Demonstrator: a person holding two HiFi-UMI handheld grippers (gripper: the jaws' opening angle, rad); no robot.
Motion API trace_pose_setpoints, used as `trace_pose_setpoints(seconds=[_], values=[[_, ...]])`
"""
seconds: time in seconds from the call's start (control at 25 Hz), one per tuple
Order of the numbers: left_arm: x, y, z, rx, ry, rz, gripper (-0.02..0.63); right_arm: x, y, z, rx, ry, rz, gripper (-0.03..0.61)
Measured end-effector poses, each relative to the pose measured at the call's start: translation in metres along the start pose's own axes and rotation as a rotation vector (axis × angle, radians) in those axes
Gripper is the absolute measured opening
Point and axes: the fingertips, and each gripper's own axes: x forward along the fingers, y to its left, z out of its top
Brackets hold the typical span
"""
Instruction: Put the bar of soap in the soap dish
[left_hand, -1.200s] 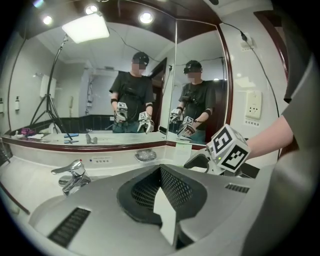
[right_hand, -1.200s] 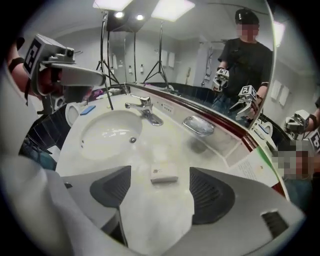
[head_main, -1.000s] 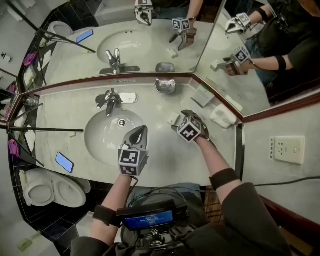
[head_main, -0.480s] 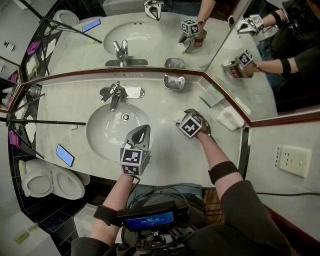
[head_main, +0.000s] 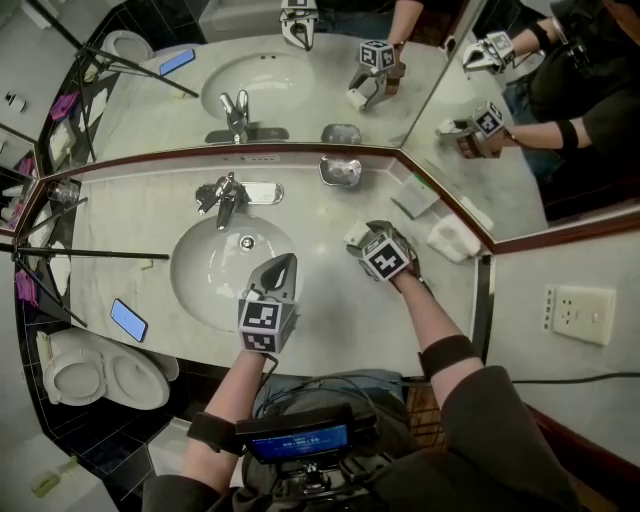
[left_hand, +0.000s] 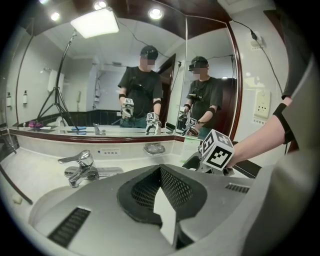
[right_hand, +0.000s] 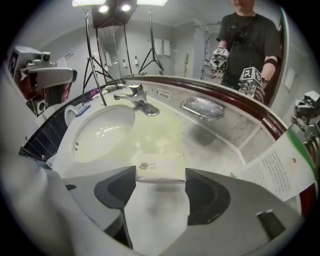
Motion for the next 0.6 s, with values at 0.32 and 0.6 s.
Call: trace_pose_setpoints(seconds=[0.32, 0.6], values=[[0.0, -0.013, 0.018, 0.039, -0.035, -0.035, 0.003, -0.086, 0.0, 0.05, 0.073, -0.297, -0.063, 0.324], [-0.003, -0.036, 0.028, 0.066, -0.056, -0.077, 0.003, -0.167, 0.025, 0.04, 0.129, -0.466, -0.137, 0.324]])
